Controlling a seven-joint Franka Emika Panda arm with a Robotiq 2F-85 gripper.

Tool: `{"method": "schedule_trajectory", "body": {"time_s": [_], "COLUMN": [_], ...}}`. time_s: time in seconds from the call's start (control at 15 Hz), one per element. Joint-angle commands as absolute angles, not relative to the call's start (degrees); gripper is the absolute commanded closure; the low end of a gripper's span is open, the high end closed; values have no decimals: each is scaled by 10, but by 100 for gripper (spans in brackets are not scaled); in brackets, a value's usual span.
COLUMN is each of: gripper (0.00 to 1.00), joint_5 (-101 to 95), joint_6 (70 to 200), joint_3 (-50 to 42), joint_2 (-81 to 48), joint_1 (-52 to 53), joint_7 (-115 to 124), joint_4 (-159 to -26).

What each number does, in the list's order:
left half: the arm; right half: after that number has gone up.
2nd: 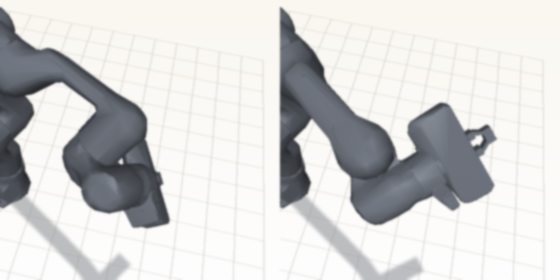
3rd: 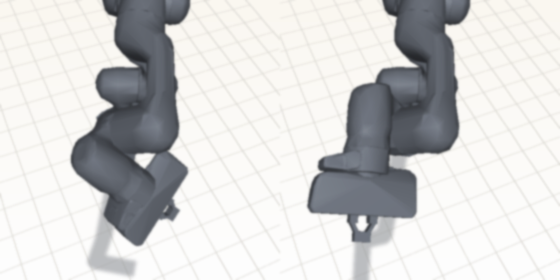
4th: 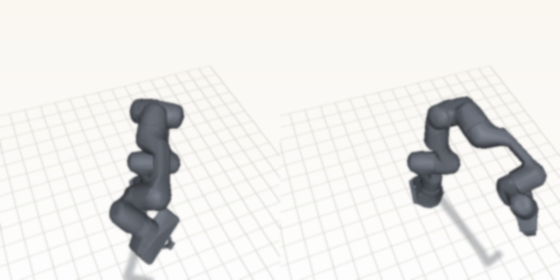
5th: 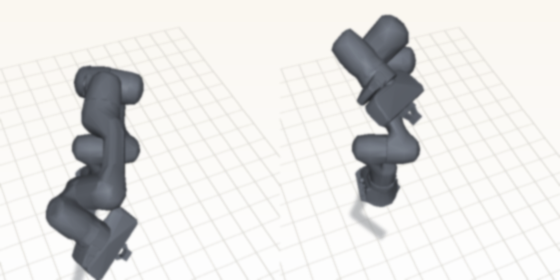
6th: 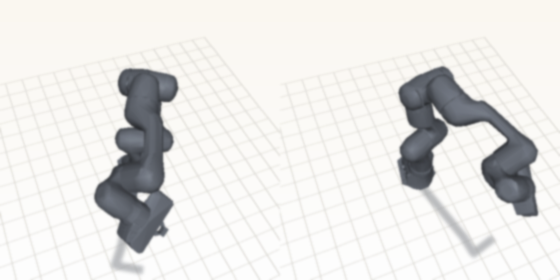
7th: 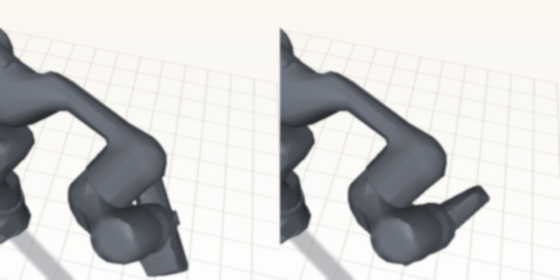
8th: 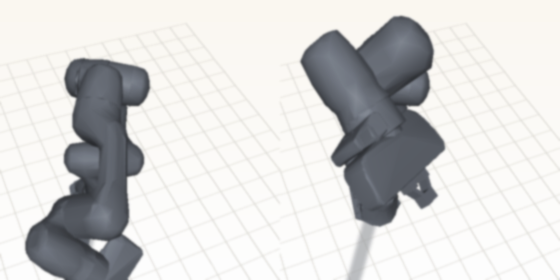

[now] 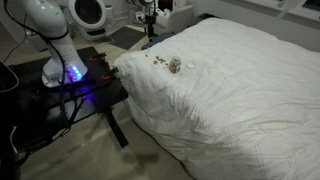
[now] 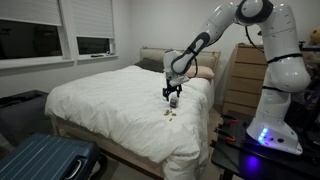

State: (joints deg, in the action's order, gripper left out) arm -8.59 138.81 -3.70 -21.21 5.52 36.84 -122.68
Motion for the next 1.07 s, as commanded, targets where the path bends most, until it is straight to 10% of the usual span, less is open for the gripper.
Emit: {"method": "schedule_trajectory", "body": {"time_s": [0.0,1.0], "gripper": [0,0], "joint_5": [-64,-2], "joint_6": [1436,1565], "joint_3": [-47,-67], "joint_2": [-215,-335], "joint_1": [64,91], "joint_7": [407,455], "joint_4": [-1252,-1241]}}
